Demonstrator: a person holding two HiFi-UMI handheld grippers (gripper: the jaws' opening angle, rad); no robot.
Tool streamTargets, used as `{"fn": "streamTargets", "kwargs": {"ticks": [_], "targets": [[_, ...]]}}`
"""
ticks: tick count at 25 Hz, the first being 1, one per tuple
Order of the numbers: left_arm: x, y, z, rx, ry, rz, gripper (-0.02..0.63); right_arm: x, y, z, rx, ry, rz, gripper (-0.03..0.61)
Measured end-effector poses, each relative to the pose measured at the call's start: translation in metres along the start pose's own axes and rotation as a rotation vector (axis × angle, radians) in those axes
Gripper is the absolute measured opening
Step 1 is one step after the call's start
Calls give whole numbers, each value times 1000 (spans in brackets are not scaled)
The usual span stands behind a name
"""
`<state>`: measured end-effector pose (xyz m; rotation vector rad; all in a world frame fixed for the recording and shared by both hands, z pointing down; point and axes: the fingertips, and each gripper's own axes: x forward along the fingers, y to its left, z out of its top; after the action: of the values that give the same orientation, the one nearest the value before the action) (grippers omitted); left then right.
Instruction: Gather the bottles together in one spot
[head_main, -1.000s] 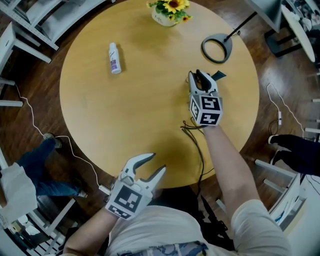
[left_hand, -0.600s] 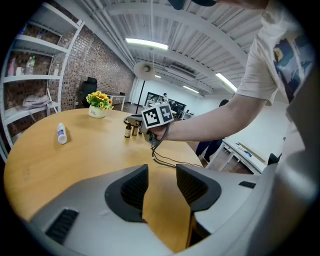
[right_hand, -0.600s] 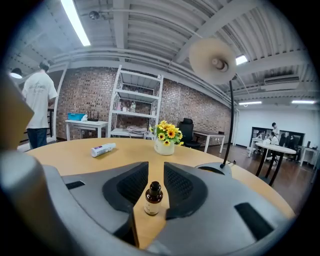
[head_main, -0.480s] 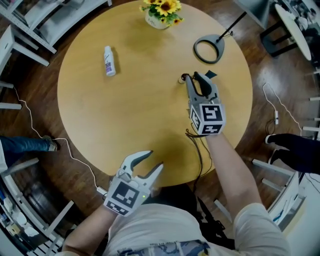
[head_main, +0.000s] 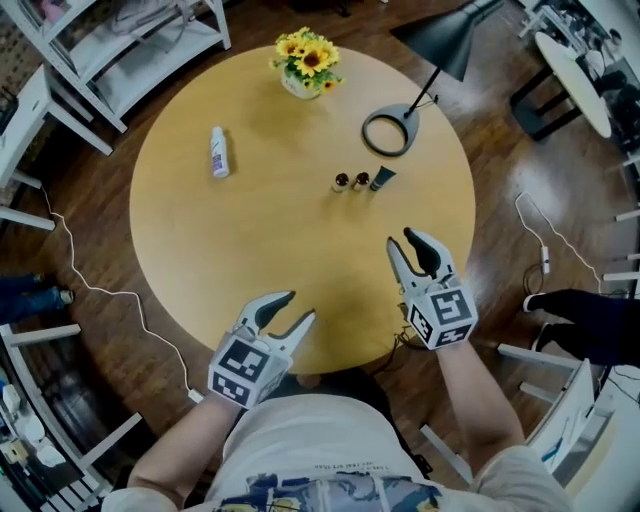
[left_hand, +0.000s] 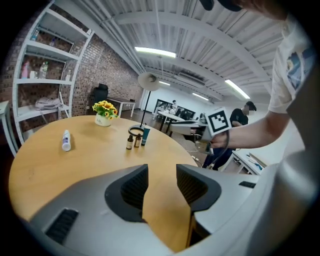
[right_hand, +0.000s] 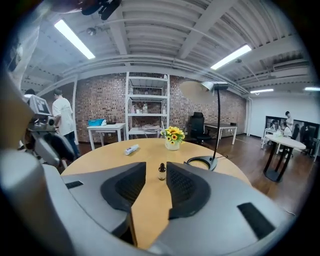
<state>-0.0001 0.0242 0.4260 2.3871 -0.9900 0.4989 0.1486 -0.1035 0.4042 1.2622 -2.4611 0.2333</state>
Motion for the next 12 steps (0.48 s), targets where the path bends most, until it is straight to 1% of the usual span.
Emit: {"fn": "streamTargets", "kwargs": {"ticks": [2,3,6,10,12], "targets": [[0,-9,9,-5,-9,19,164,-30,1,-5,10,26,20,161],[-1,-12,14,-10,-15,30,164,-45,2,-7,23,36,32,175],[-1,-25,27,-50,-30,63,164,-83,5,-13,52,56,70,204],[11,-44,34,-116,-14,77,166,-123,-2,-15,18,37,85,206],[19,-54,34,-133,5,78,166,-136,-10,-18,20,19,84,206]]}}
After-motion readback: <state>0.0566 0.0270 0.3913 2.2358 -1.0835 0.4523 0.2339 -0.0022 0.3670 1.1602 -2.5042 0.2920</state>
